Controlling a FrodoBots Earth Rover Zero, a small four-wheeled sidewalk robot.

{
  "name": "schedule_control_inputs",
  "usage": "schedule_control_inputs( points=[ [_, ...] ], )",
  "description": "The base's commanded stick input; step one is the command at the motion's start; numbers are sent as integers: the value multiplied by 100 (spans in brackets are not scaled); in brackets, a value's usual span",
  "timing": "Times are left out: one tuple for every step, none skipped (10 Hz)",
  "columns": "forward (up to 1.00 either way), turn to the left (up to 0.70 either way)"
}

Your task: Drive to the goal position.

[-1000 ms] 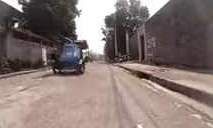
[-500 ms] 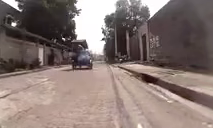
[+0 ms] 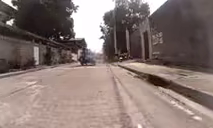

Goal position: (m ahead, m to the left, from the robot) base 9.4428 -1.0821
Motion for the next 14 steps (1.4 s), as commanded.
schedule_control_inputs(
  points=[
    [100, 0],
    [100, 0],
    [100, 0],
    [100, 0],
    [100, 0],
    [100, 0],
    [100, 0],
    [100, 0],
    [100, 0],
    [100, 0],
    [100, 0],
    [100, 0],
    [100, 0],
    [100, 0]
  ],
)
